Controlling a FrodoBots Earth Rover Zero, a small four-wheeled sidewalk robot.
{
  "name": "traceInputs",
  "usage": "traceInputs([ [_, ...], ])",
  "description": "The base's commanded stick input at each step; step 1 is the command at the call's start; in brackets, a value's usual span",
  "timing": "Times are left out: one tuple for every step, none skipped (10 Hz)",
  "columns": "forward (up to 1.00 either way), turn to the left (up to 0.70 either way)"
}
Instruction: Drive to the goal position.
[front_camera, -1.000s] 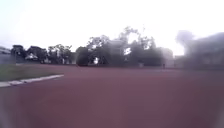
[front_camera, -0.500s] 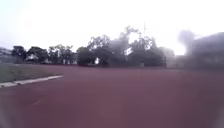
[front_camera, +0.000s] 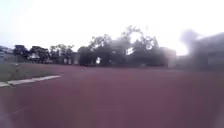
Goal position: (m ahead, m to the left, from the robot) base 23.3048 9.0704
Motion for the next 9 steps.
traceInputs([
  [0.70, 0.02],
  [0.70, 0.02],
  [0.70, 0.02],
  [0.70, 0.00],
  [0.70, 0.00],
  [0.70, 0.01],
  [0.70, 0.02],
  [0.70, 0.02],
  [0.70, 0.02],
])
